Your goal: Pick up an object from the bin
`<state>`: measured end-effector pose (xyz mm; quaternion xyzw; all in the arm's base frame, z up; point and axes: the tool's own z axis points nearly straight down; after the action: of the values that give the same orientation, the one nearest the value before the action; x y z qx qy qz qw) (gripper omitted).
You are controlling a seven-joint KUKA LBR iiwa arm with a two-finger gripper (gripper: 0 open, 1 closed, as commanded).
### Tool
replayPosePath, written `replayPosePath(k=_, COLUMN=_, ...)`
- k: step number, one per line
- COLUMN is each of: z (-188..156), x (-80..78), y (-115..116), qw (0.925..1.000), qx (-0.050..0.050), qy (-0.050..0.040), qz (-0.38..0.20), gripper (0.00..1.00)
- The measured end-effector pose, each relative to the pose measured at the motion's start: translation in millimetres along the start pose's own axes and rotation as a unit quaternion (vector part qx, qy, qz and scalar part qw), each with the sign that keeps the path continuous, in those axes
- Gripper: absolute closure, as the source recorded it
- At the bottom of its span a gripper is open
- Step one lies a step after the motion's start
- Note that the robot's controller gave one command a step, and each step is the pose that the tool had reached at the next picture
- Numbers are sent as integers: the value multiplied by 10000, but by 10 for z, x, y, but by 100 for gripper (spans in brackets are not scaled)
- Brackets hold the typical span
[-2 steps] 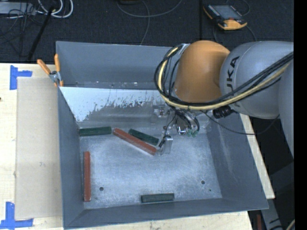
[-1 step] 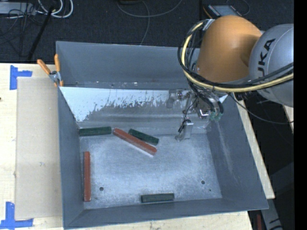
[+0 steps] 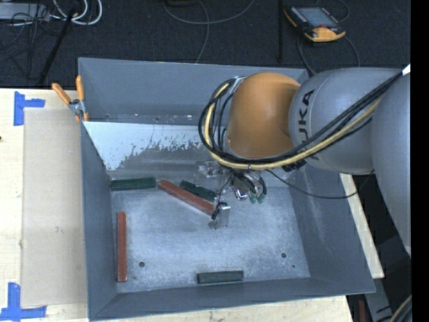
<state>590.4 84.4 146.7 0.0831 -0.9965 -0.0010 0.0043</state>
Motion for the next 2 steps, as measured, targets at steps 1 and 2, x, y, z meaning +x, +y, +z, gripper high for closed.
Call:
replayPosePath(k=1, z=802, x=-274, y=154, qw=9999, qx=5, qy=-52, qz=146, gripper=0)
replayPosePath(k=2, z=705, x=-318, y=155, qw=9998, qx=1, qy=-125, qz=145, gripper=100)
